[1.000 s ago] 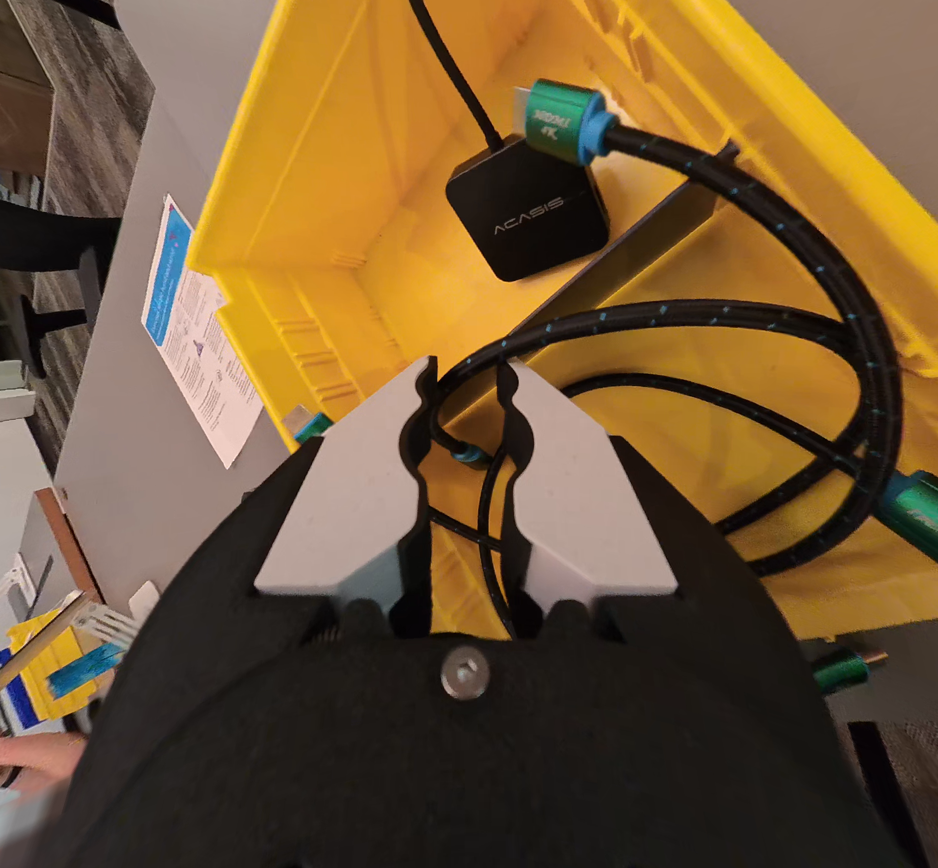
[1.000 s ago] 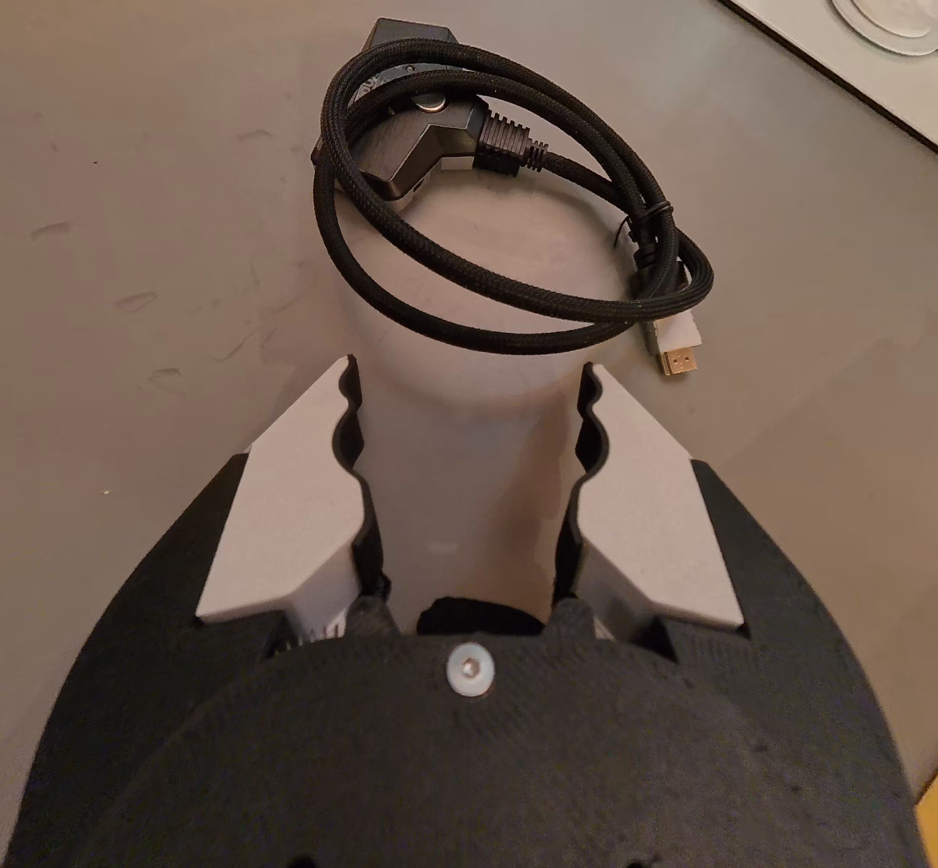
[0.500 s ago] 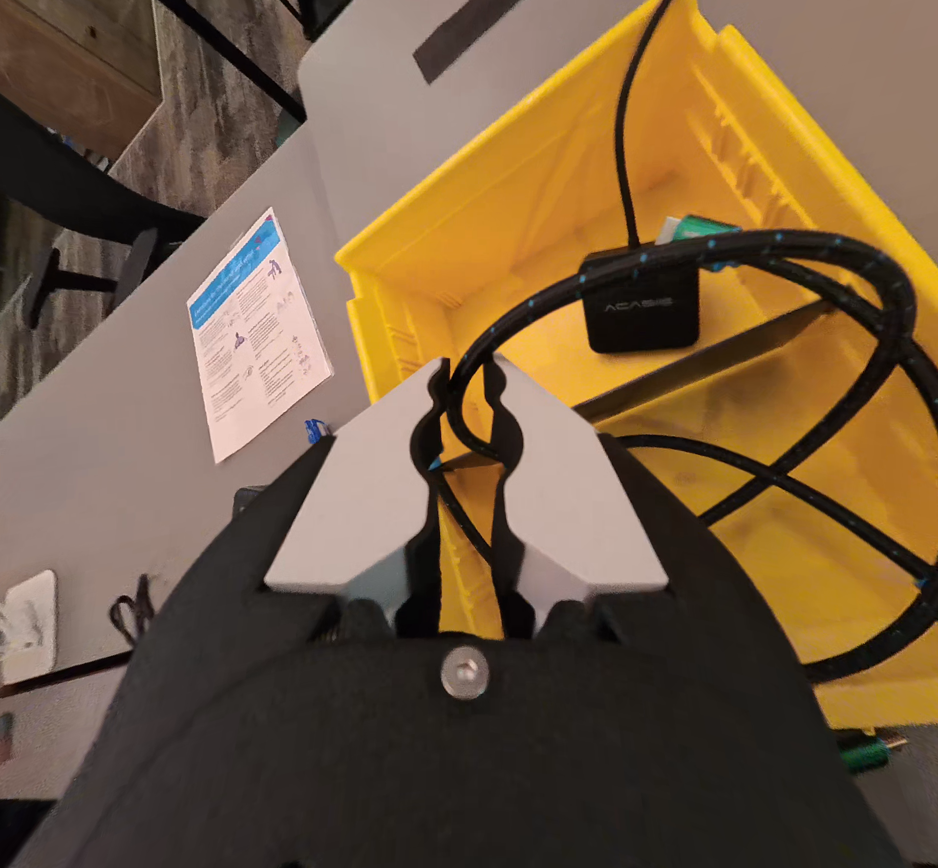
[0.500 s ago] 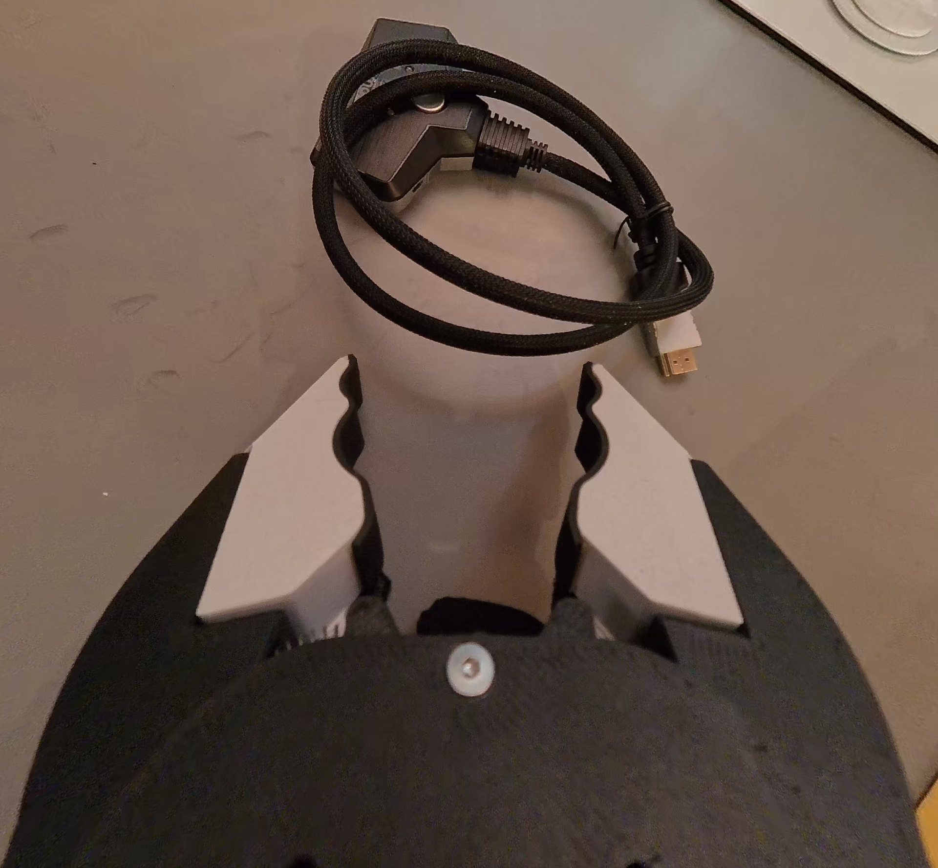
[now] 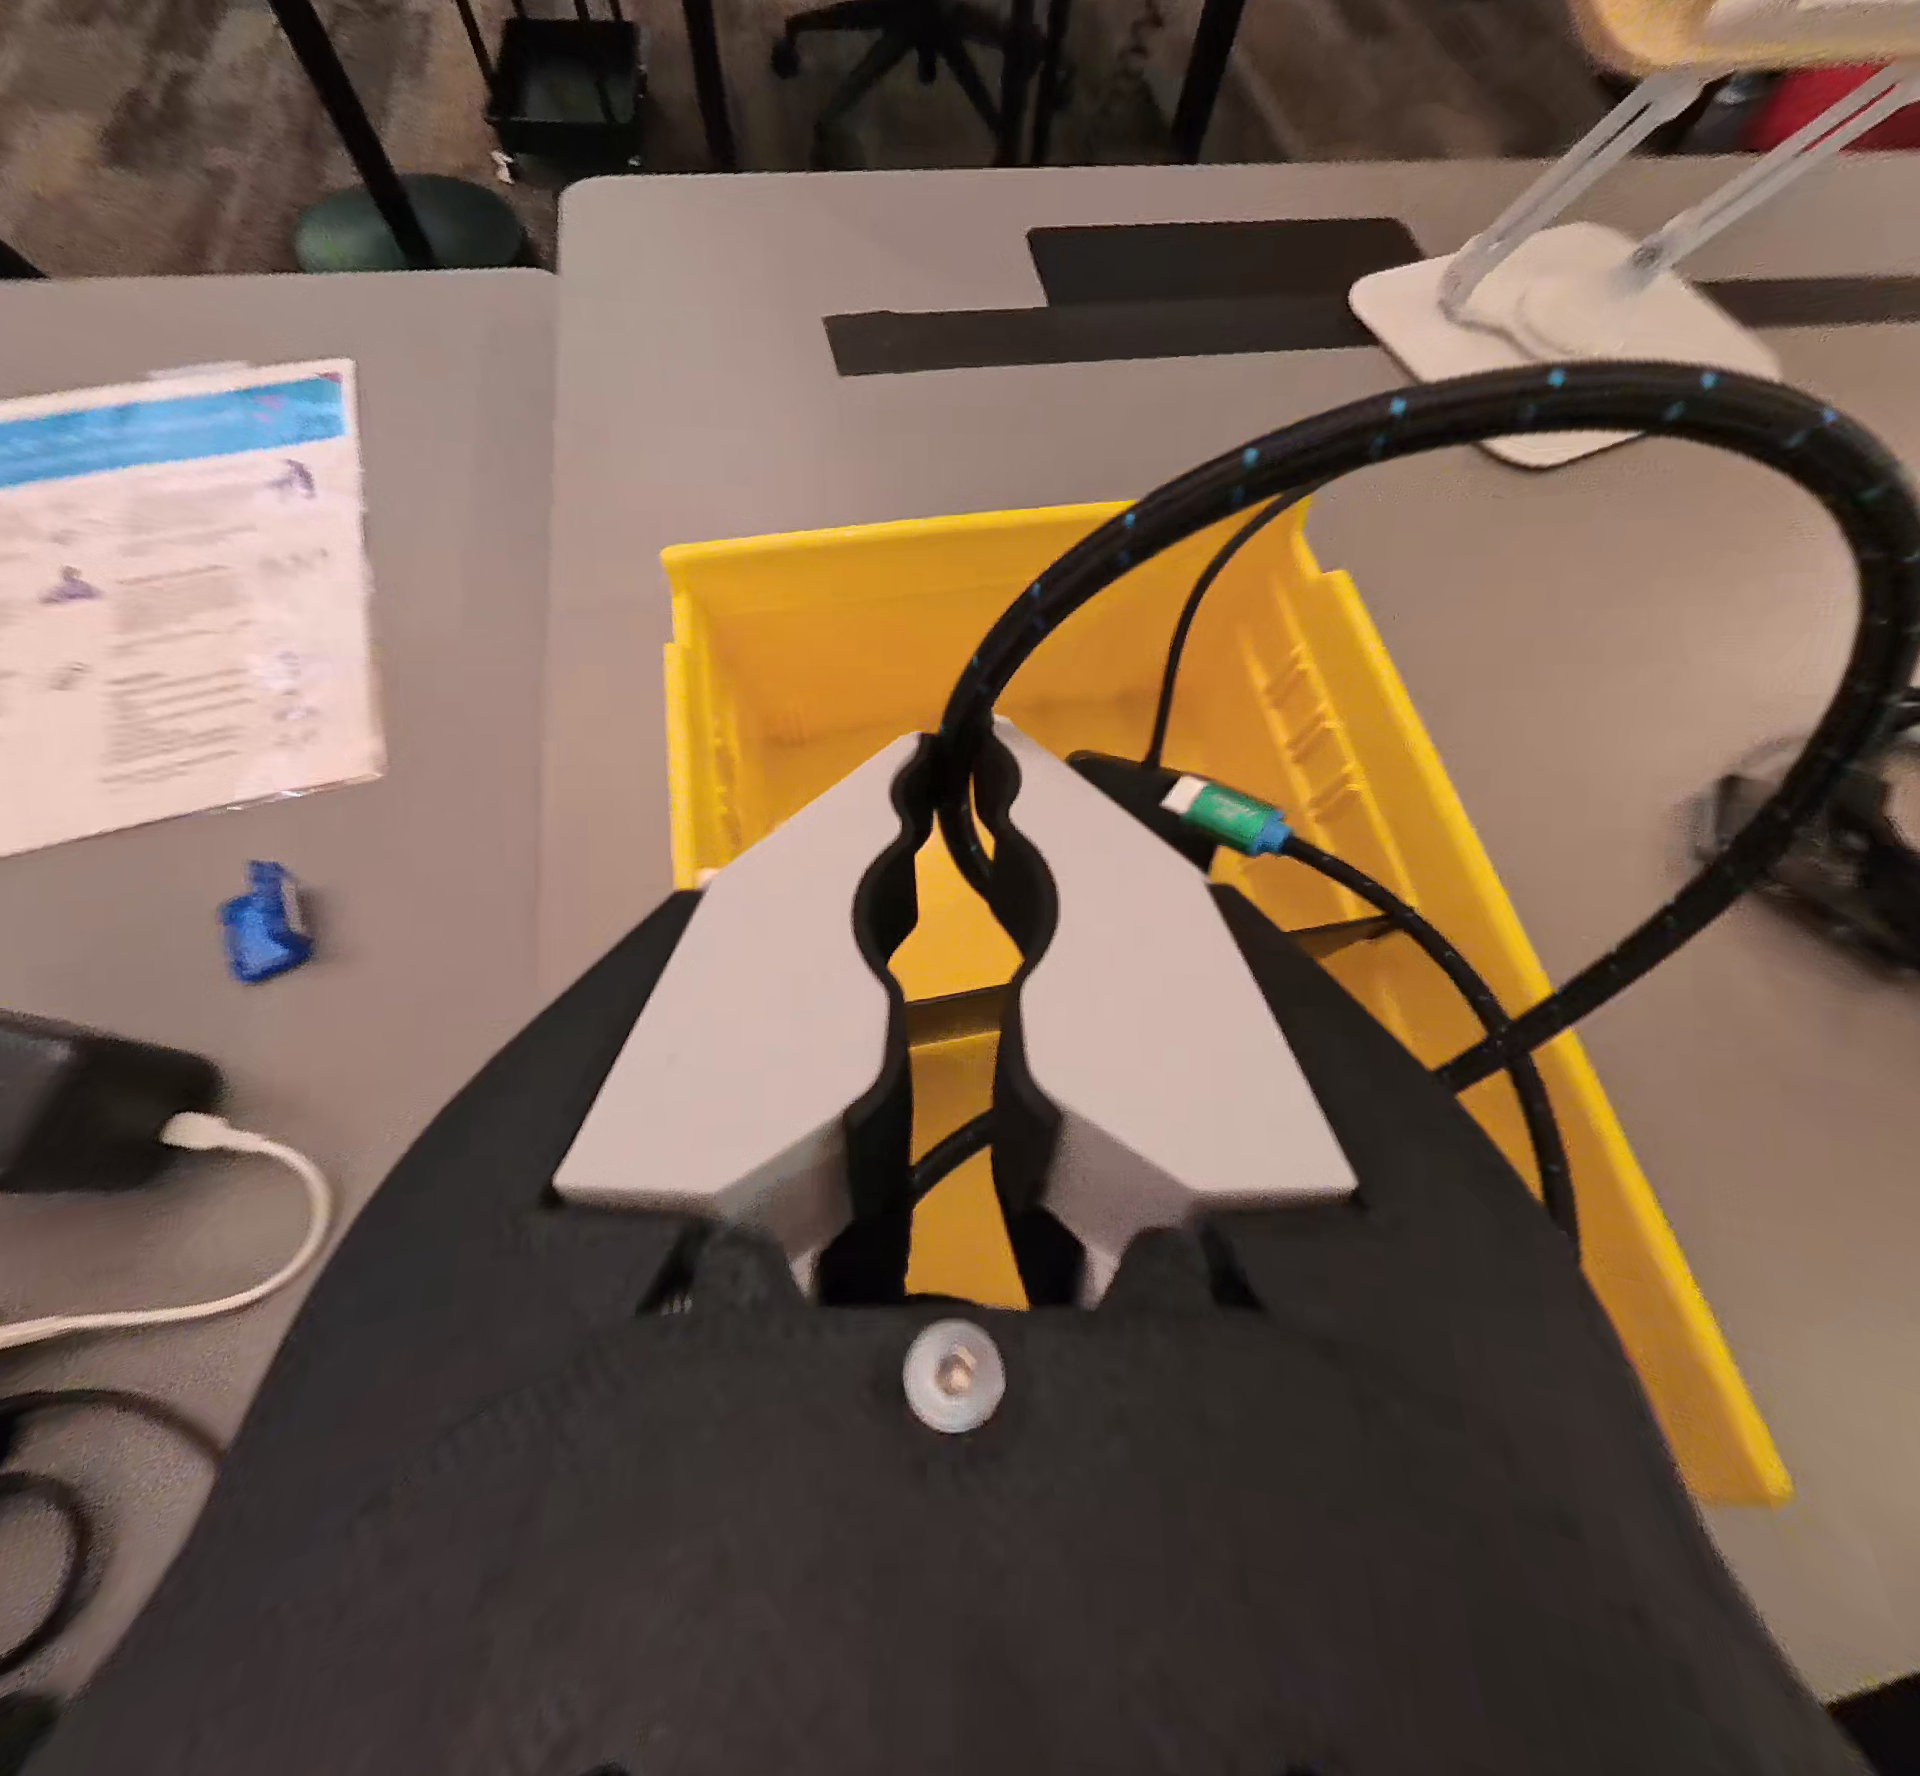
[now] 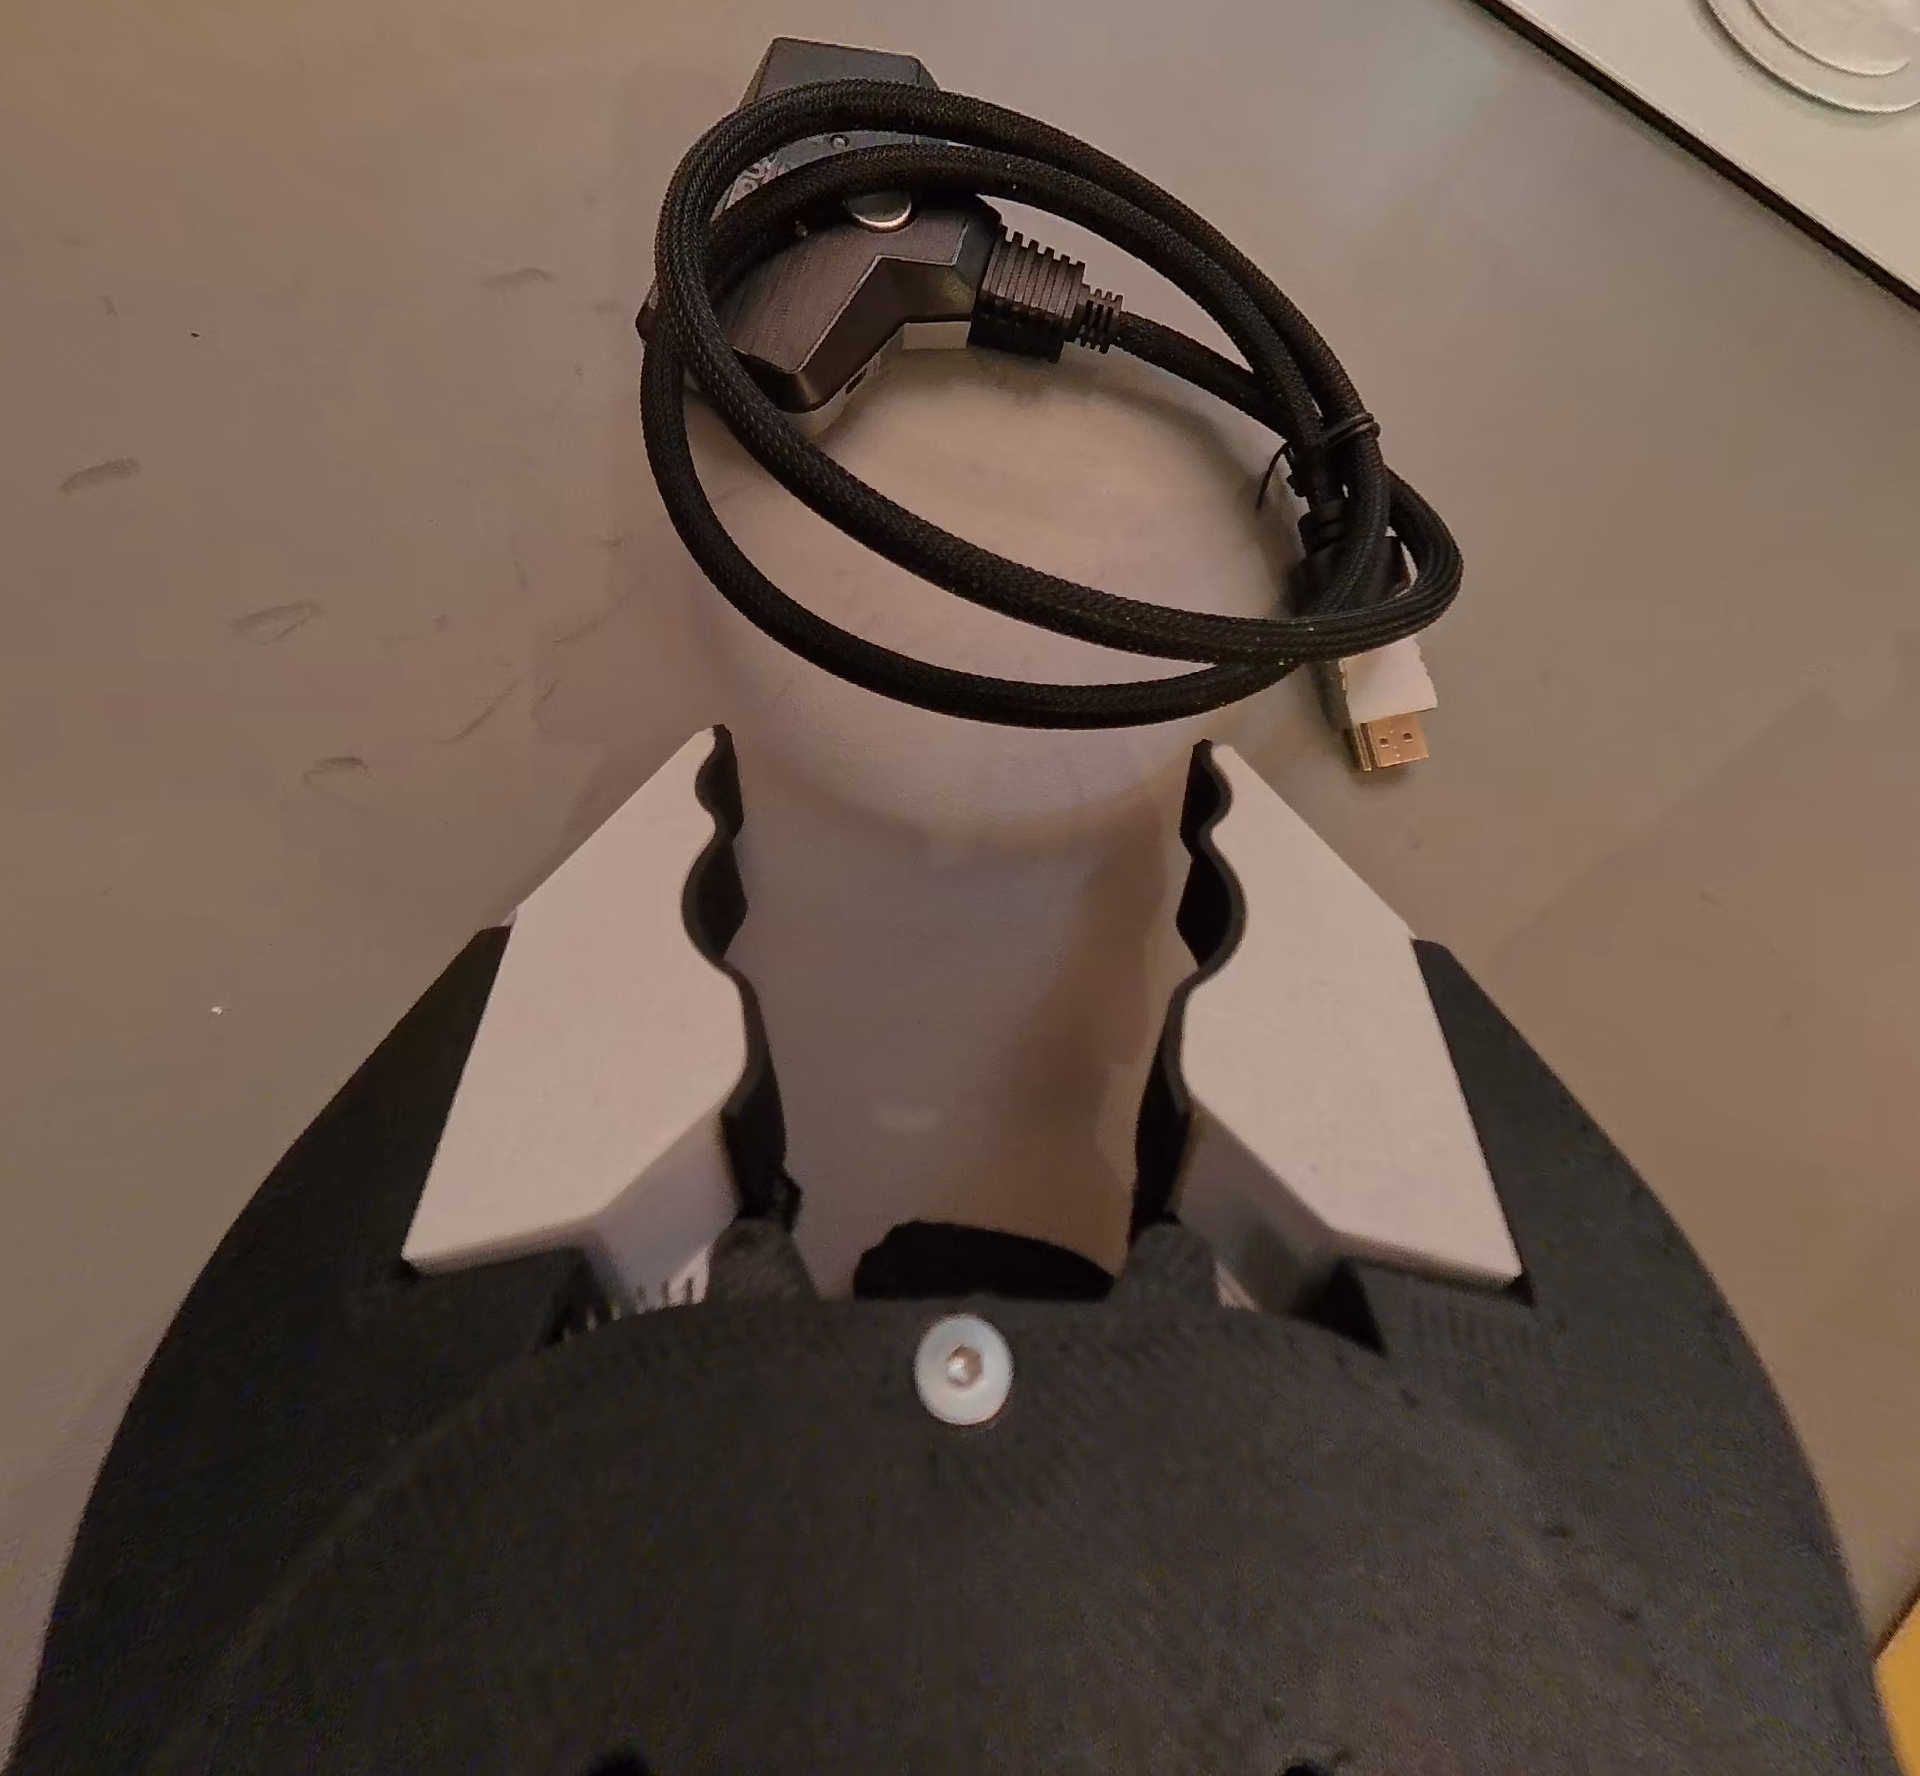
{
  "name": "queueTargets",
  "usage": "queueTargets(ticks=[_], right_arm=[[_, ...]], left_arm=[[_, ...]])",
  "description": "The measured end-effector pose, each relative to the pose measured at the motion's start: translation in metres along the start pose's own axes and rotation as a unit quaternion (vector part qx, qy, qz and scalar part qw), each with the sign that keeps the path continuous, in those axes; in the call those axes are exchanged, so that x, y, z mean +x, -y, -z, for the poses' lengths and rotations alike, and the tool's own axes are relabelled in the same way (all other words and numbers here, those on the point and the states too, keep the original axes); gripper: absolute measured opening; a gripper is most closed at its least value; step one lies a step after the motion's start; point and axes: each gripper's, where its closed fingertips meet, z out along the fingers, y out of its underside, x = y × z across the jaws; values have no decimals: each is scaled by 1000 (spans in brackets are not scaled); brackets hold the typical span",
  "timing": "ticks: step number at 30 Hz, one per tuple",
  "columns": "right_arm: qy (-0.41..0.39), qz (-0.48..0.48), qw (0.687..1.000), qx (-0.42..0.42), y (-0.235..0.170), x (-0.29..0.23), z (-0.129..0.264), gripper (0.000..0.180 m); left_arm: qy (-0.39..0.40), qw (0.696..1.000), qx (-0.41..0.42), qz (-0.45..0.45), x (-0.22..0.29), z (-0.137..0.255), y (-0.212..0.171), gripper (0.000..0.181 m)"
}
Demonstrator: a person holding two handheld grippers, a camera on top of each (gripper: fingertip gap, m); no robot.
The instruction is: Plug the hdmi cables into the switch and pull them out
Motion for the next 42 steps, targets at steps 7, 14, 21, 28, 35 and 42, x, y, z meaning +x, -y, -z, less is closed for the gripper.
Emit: queueTargets(ticks=[7, 14, 21, 28, 35, 42], right_arm=[[0, 0, 1000, 0, 0, 0, 0, 83], [0, 1, 1000, 0, 0, 0, 0, 83], [1, 1, 1000, 0, 0, 0, 0, 83], [2, 1, 1000, 0, 0, -1, 0, 83], [3, 1, 1000, 0, 0, -1, 0, 83], [-4, -10, 1000, 14, 3, 3, 3, 83]], left_arm=[[-32, 999, -25, -10, 20, -19, -7, 5], [5, 994, -45, -102, 35, -40, 1, 4], [57, 987, -15, -146, 31, -50, 27, 4], [23, 998, 39, -38, 21, -49, 52, 4], [41, 989, 71, -120, 62, -21, 81, 4], [-12, 974, 64, -217, 164, 2, 96, 4]])
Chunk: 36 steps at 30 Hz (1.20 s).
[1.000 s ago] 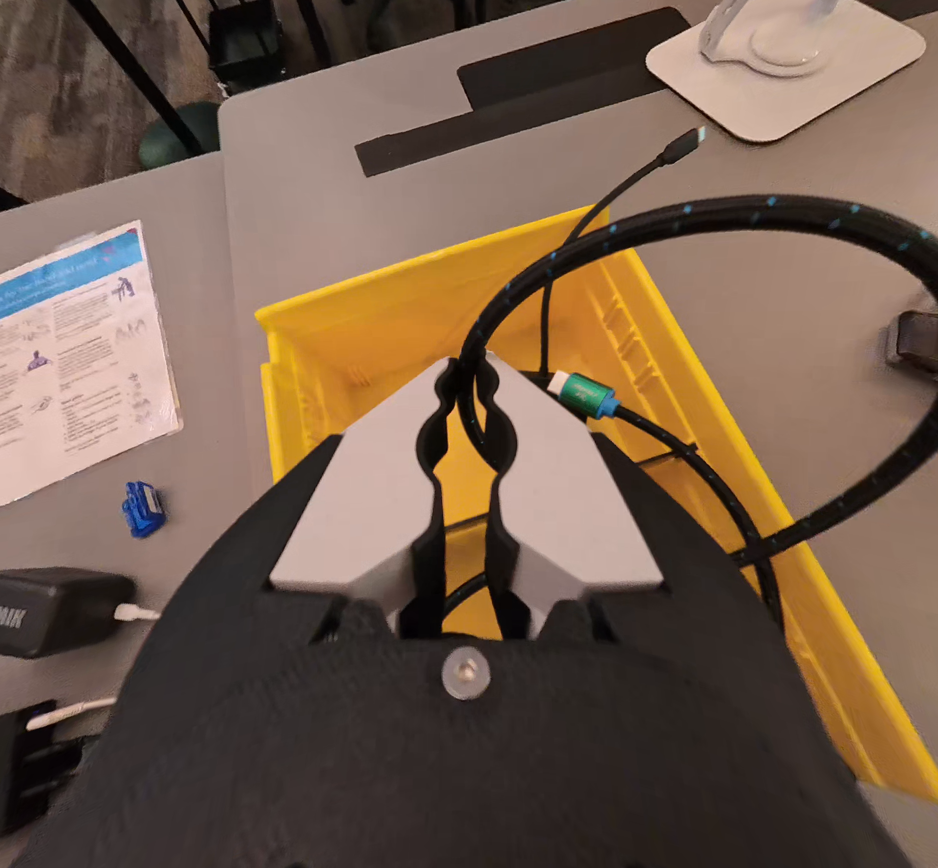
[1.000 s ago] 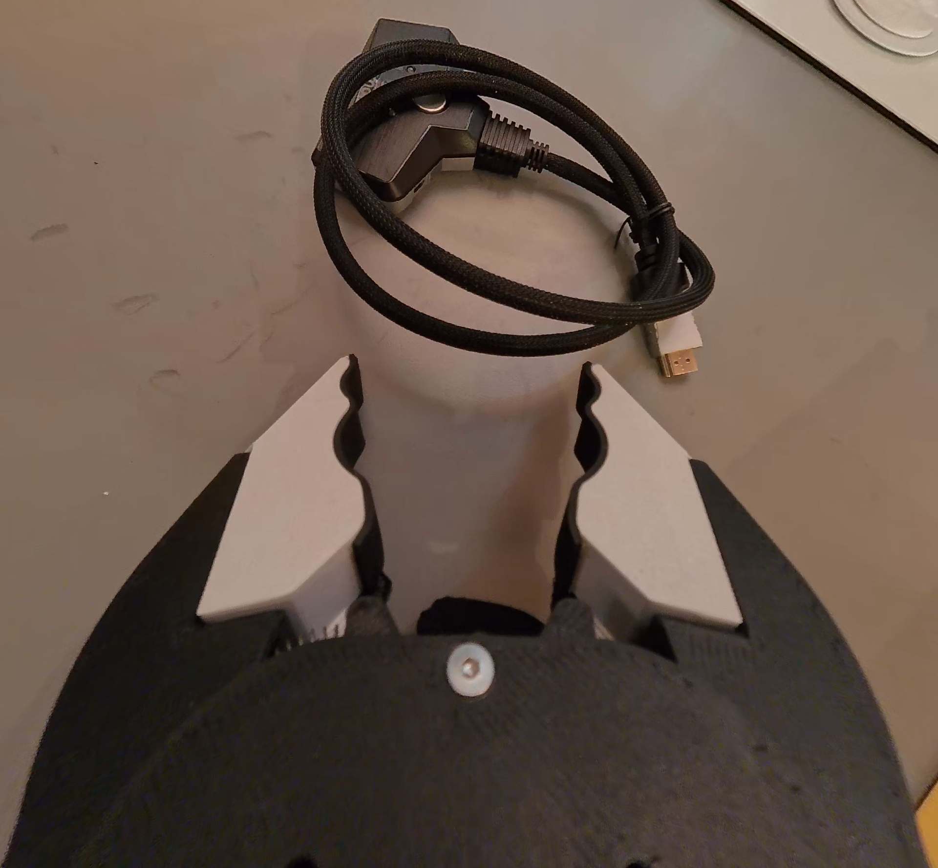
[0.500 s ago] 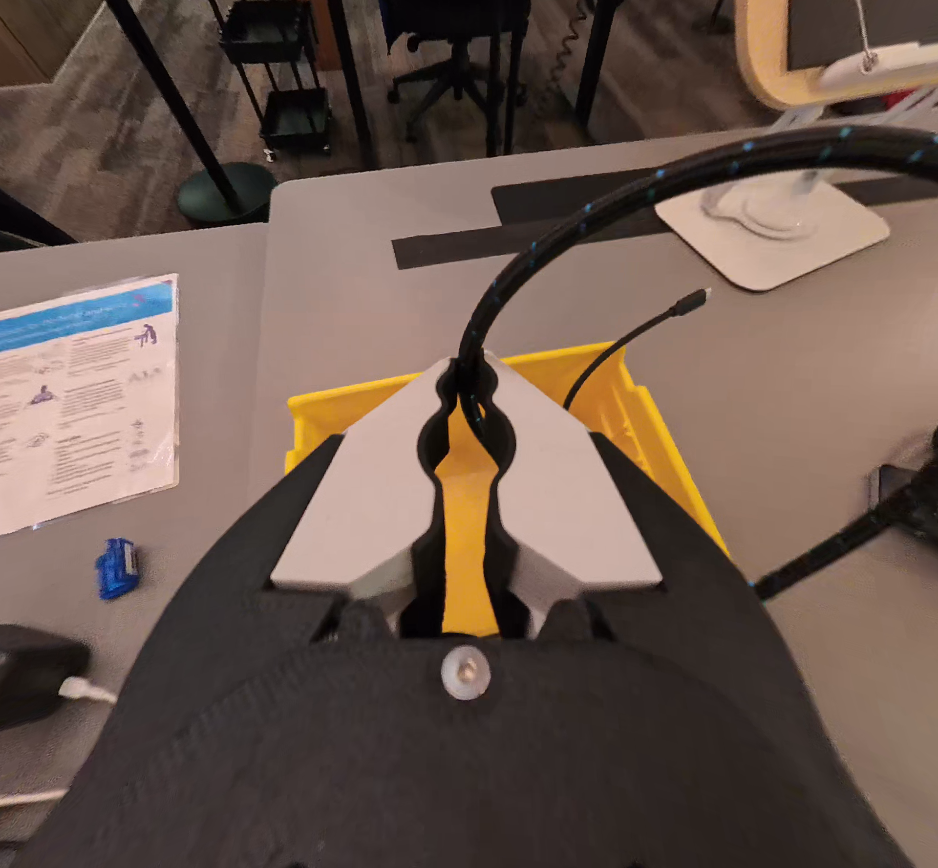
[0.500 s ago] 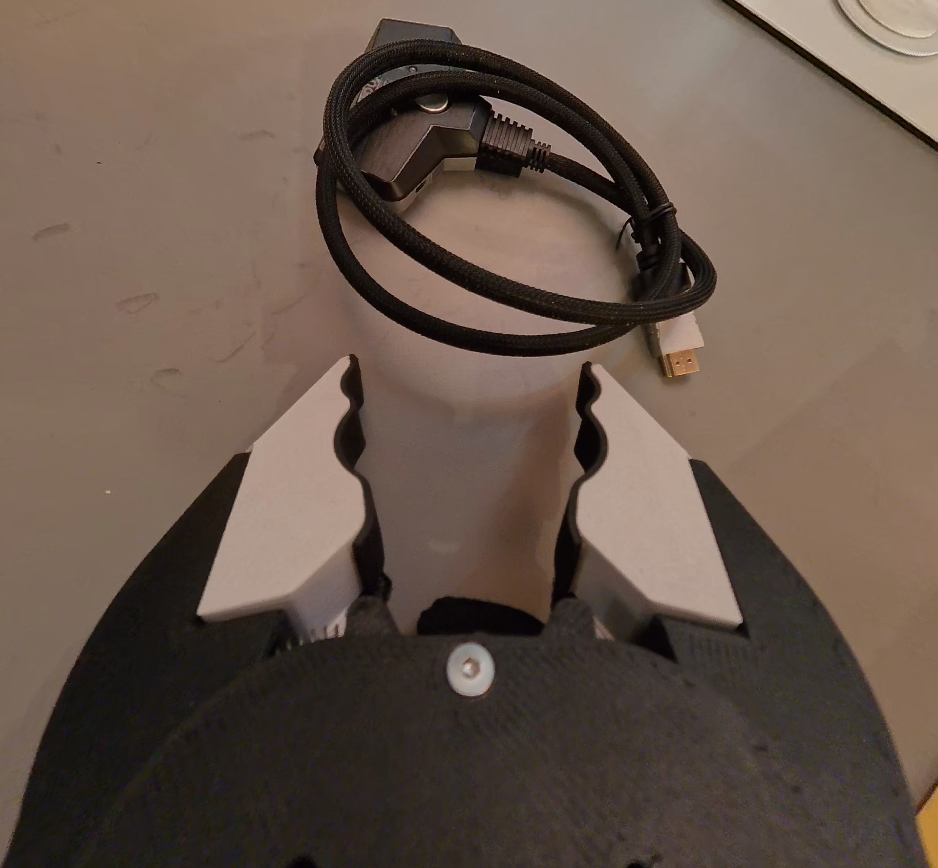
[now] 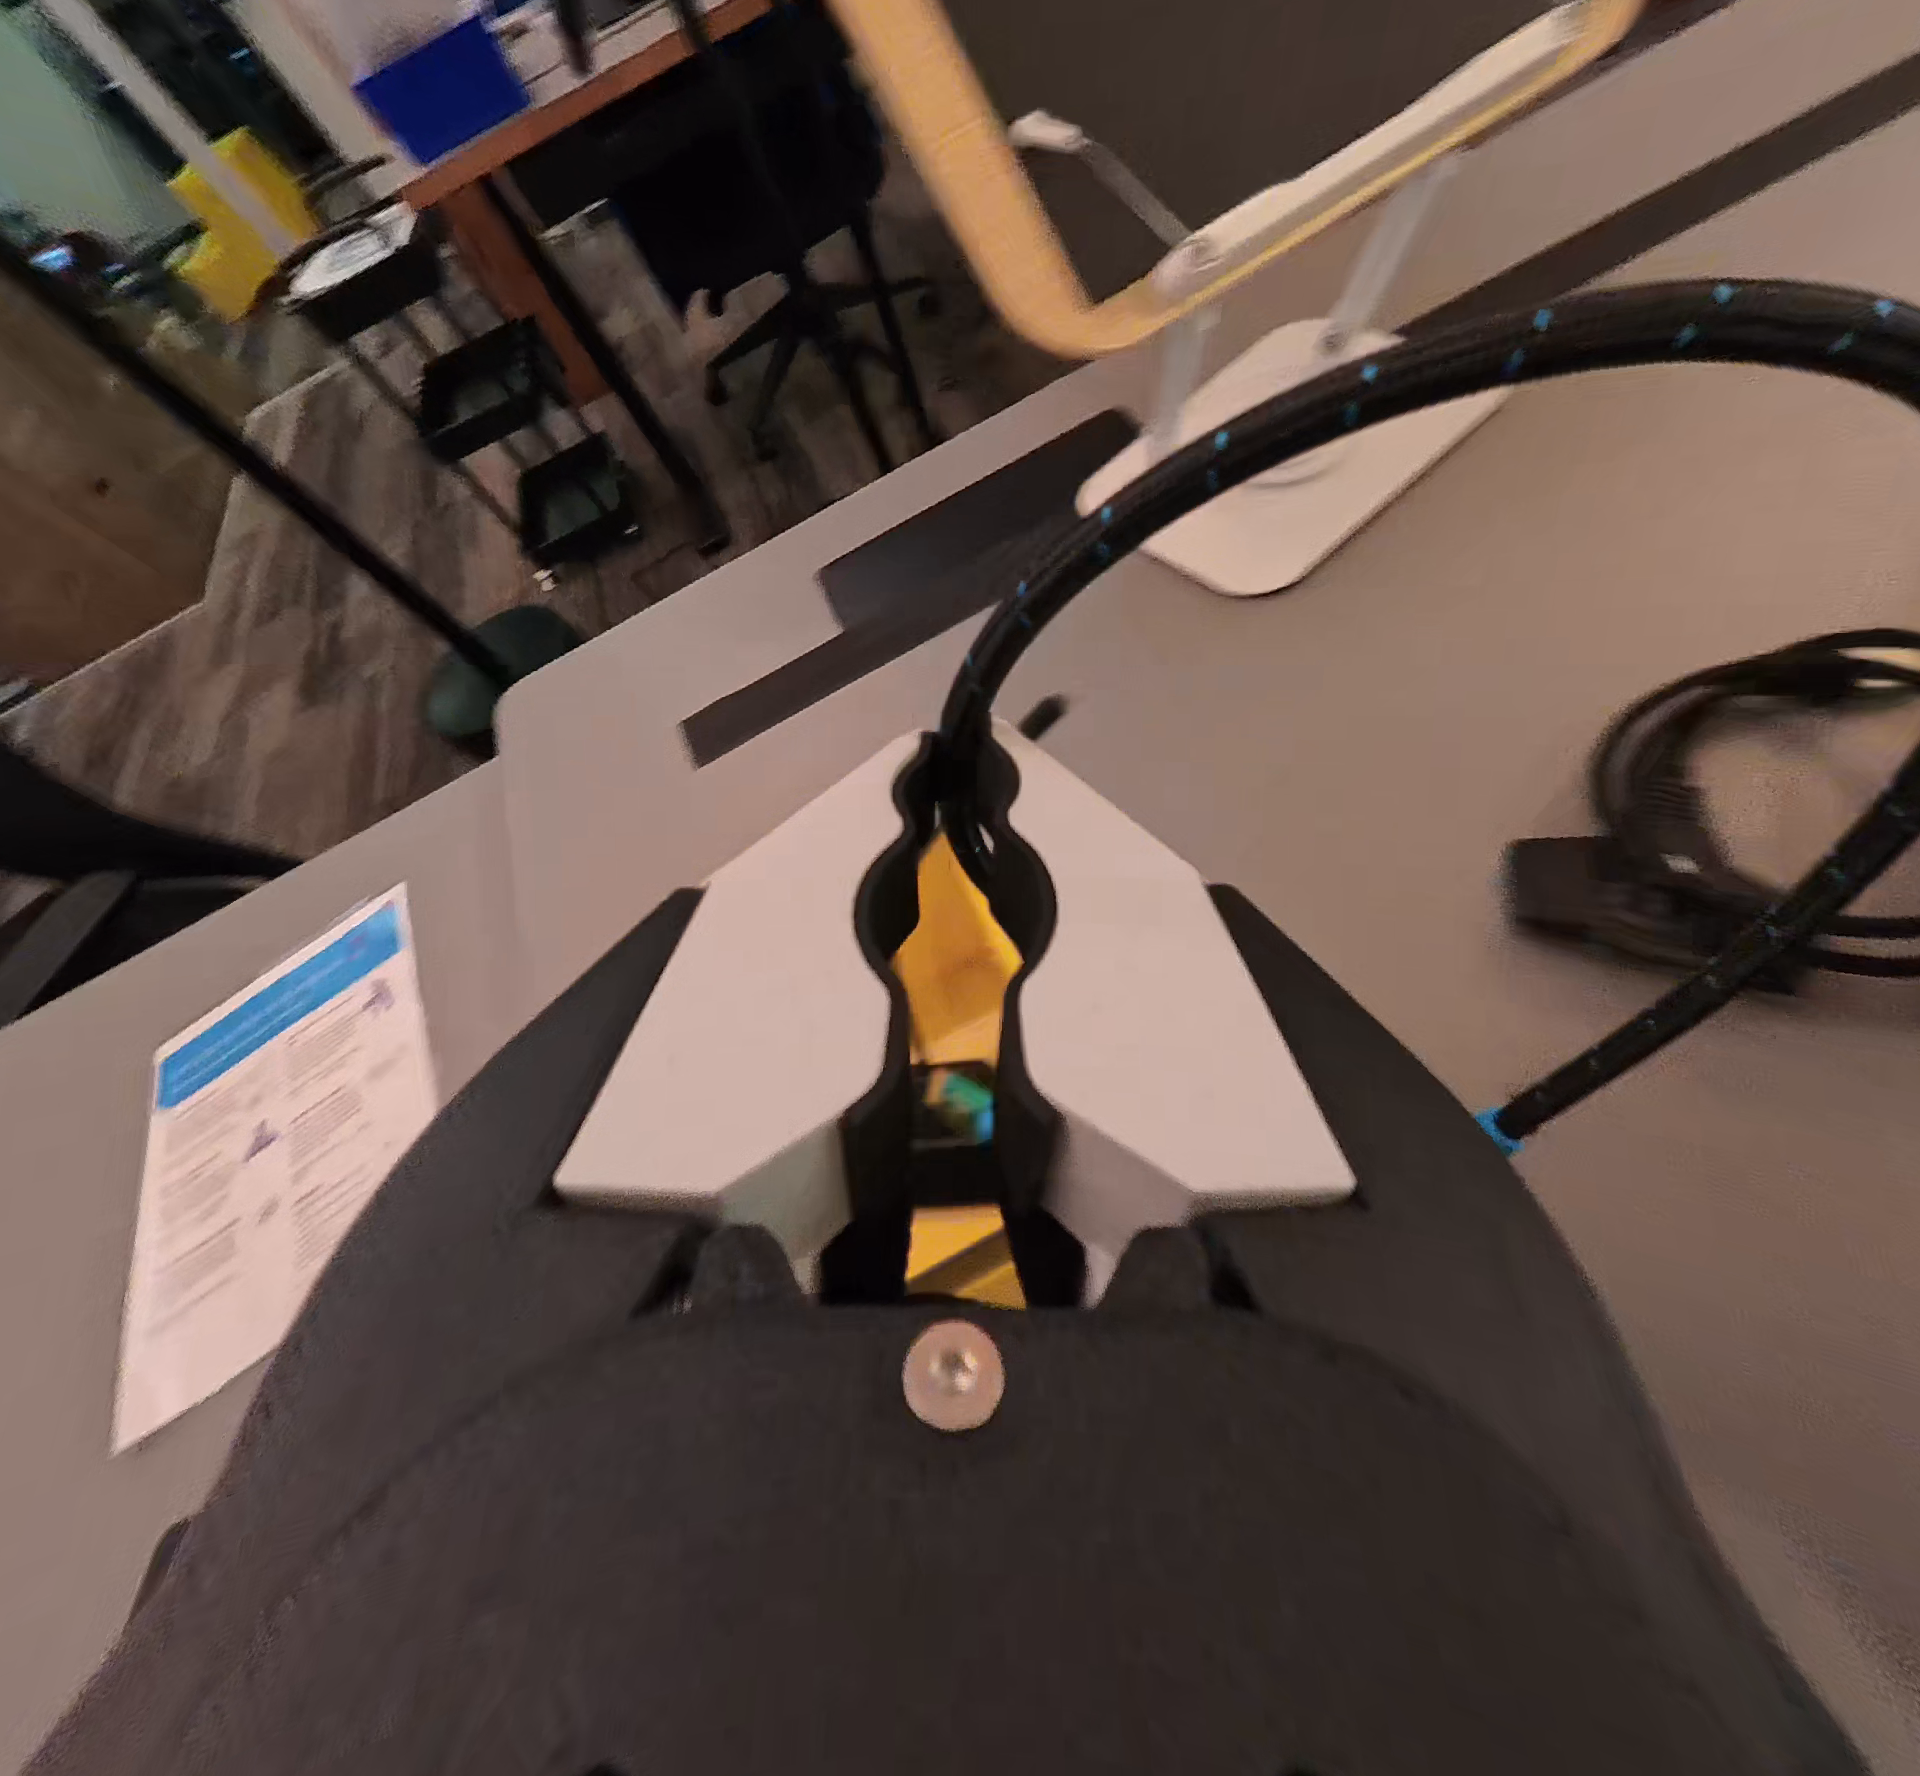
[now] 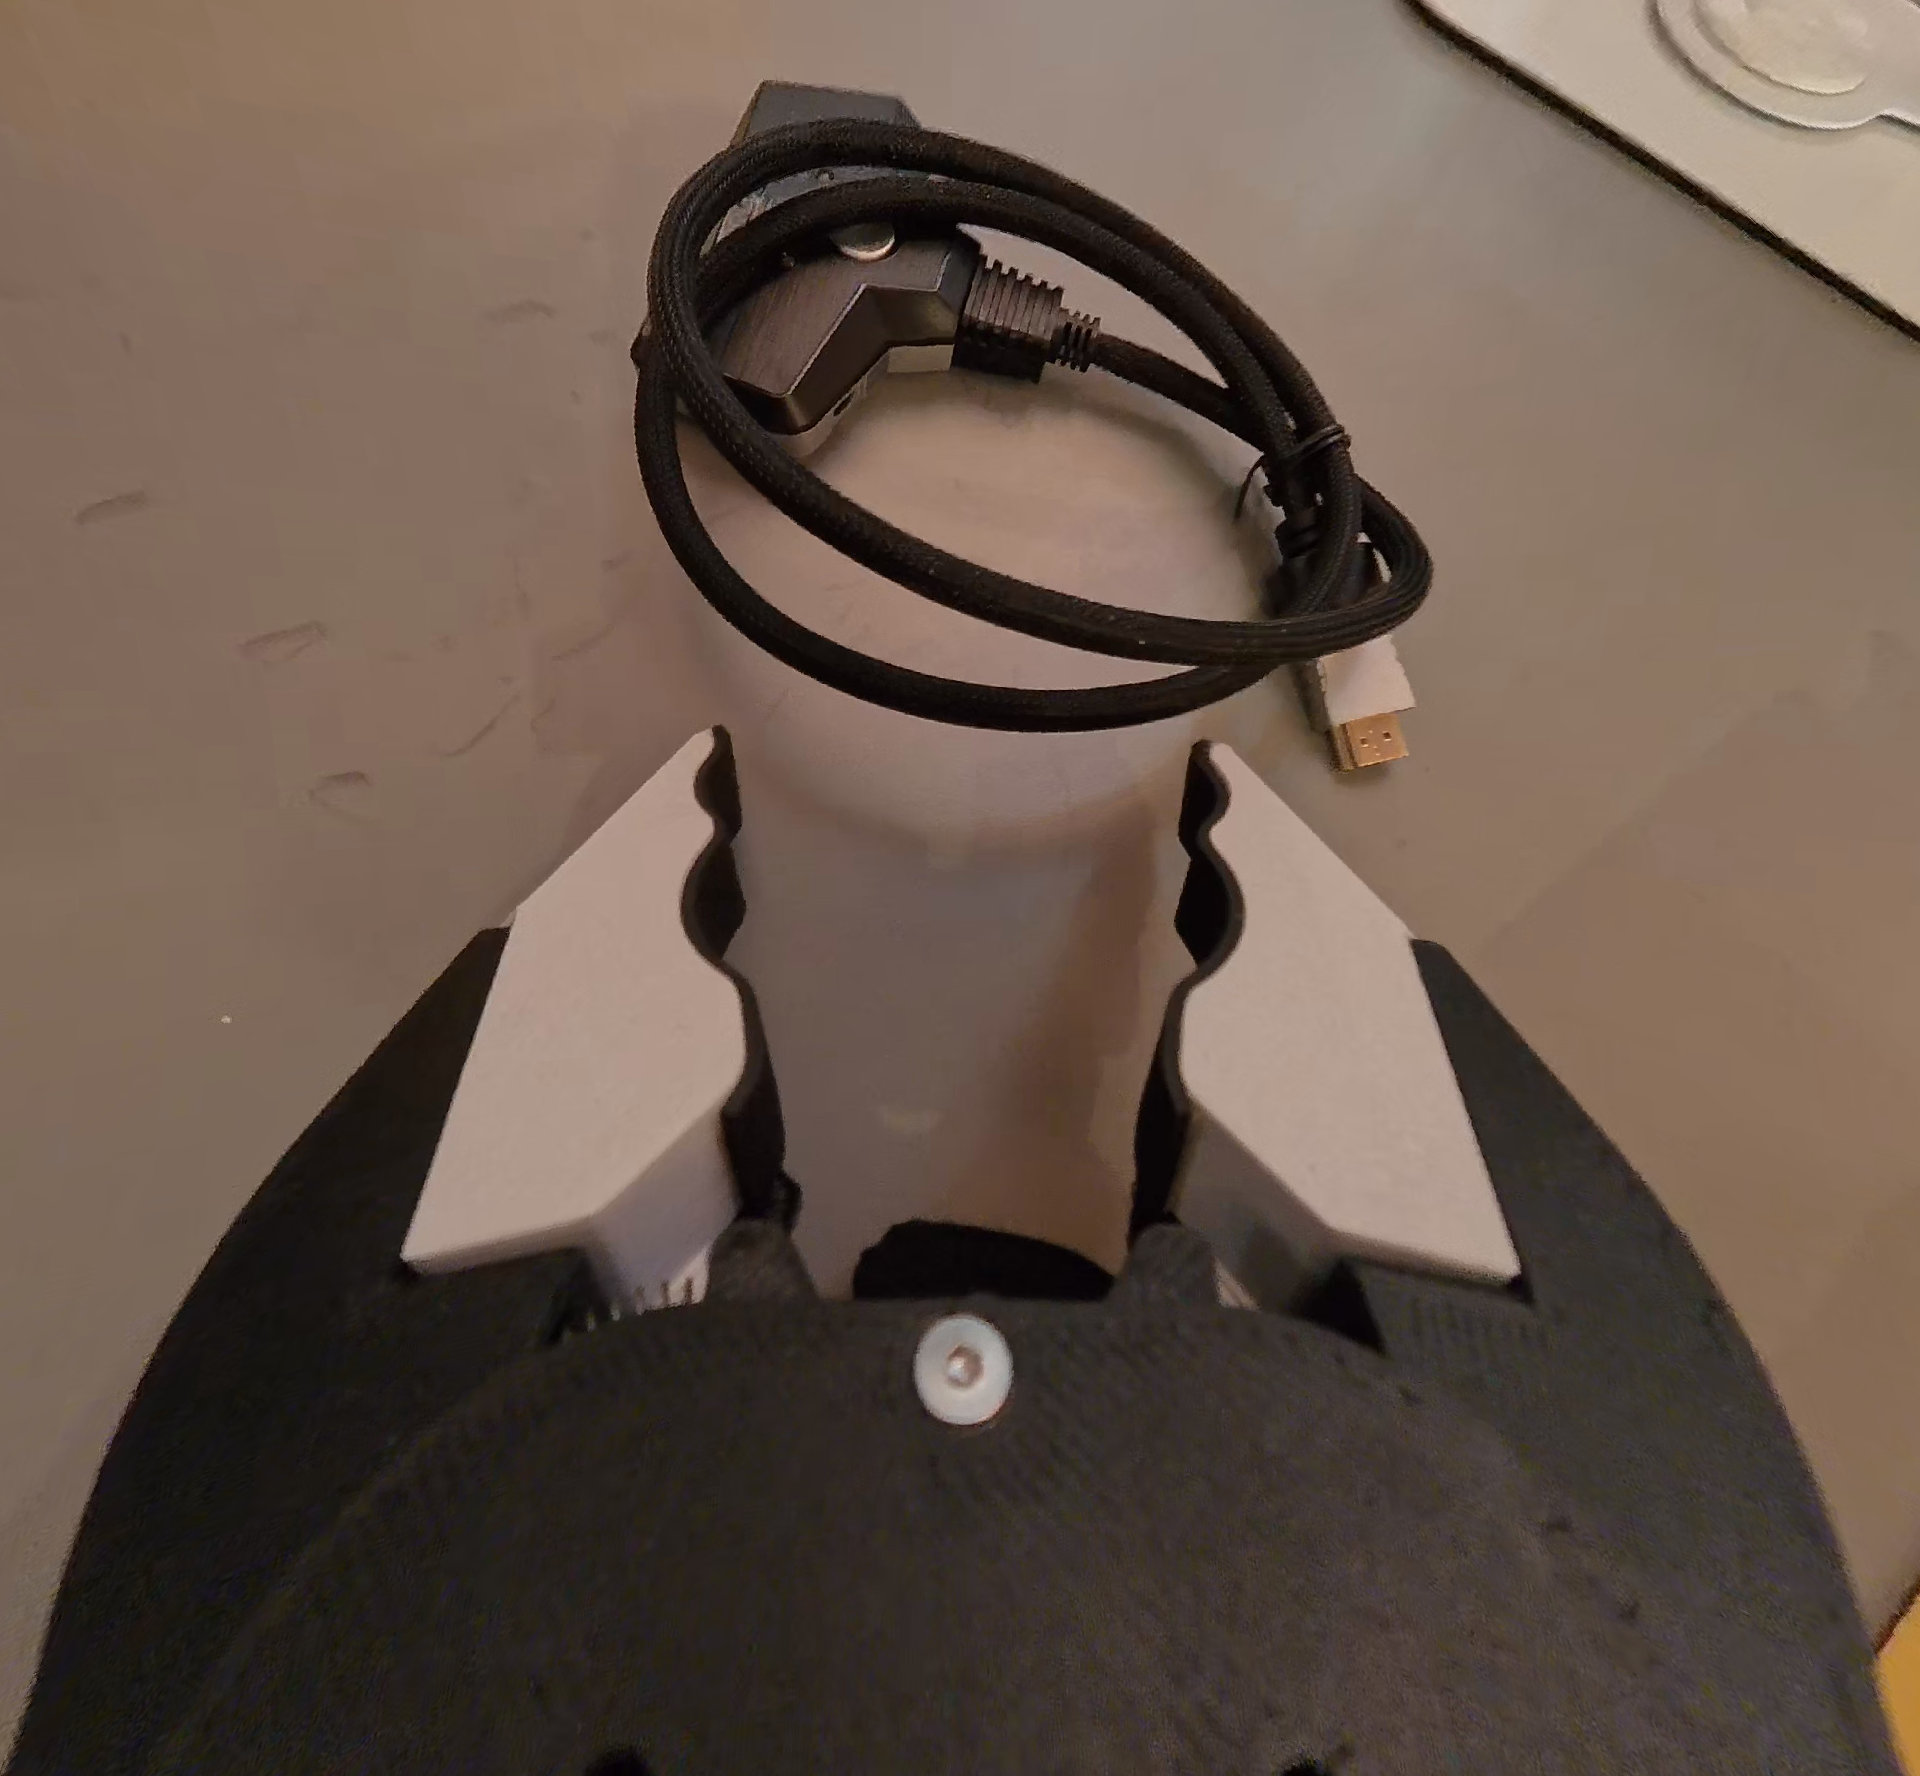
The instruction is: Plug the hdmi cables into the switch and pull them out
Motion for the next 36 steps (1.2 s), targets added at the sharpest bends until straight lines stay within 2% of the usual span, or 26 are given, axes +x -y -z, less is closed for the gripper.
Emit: queueTargets(ticks=[3, 7, 10, 14, 17, 19, 20, 27, 36], right_arm=[[-13, -25, 999, 32, 10, 8, 9, 82], [-24, -46, 995, 82, 28, 18, 28, 79], [34, -45, 986, 159, 53, 2, 43, 78], [118, -66, 968, 211, 72, -24, 49, 84], [184, -95, 954, 218, 76, -43, 48, 89], [187, -96, 959, 192, 69, -47, 39, 87], [186, -94, 963, 172, 63, -49, 33, 81], [197, -103, 966, 134, 45, -44, 32, 0], [121, -77, 985, 98, 32, -18, 29, 0]], left_arm=[[-27, 998, 4, -49, 53, 1, 21, 3], [-64, 993, -17, -96, 115, -17, 26, 4], [-86, 990, -32, -110, 151, -34, 21, 3], [-126, 984, -52, -119, 198, -56, 8, 4], [-155, 979, -55, -120, 229, -65, 5, 3], [-168, 977, -54, -123, 246, -69, 7, 4], [-175, 975, -51, -125, 253, -70, 9, 4], [-188, 966, -81, -158, 262, -77, 0, 4], [-184, 937, -153, -254, 250, -74, -29, 5]])
